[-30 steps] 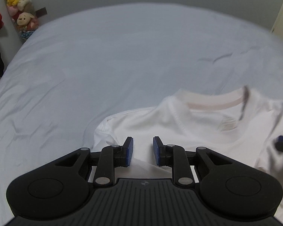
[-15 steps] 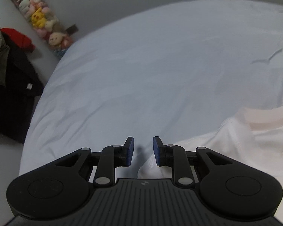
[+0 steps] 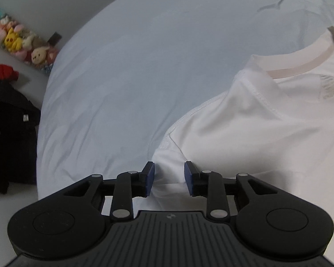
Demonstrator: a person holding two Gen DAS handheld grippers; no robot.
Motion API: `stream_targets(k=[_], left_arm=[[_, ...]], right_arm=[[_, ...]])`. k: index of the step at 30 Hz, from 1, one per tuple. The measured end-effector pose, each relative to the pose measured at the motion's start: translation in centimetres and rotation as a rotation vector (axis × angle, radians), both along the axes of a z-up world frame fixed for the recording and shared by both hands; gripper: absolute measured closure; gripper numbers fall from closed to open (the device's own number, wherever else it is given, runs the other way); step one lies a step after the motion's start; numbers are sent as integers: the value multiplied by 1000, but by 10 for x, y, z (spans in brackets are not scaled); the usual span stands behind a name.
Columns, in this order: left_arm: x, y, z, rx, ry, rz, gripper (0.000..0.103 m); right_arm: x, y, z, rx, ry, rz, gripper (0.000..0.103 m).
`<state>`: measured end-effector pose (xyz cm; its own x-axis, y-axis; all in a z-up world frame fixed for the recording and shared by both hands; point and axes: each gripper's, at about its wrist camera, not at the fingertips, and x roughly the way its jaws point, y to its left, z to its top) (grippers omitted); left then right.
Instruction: Fold clothes
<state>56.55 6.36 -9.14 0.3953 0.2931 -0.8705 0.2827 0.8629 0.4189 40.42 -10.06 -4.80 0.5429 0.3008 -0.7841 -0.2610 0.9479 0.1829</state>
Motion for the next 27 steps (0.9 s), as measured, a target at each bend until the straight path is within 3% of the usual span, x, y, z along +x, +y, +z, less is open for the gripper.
stream_targets(k=[4, 10, 17, 21, 23, 24, 27], left_arm=[[6, -1, 0, 14, -62, 29, 75], [12, 5, 10, 74, -201, 103, 76], [-5, 10, 40, 26, -359, 91, 76], [-21, 23, 55, -42, -348, 72, 76], [-35, 30, 58, -91, -316, 41, 76], [-39, 33, 57, -110, -303, 27, 76], [-58, 34, 52, -174, -278, 2, 77]], right_arm=[[4, -2, 0, -98, -24, 15, 71], [33, -25, -4, -141, -34, -66, 71], [61, -54, -2, -229, -51, -175, 71], [60, -64, 11, -213, -90, -227, 71], [56, -68, 17, -178, -93, -227, 78], [55, -68, 18, -160, -87, -222, 87], [50, -66, 15, -120, -57, -197, 89]])
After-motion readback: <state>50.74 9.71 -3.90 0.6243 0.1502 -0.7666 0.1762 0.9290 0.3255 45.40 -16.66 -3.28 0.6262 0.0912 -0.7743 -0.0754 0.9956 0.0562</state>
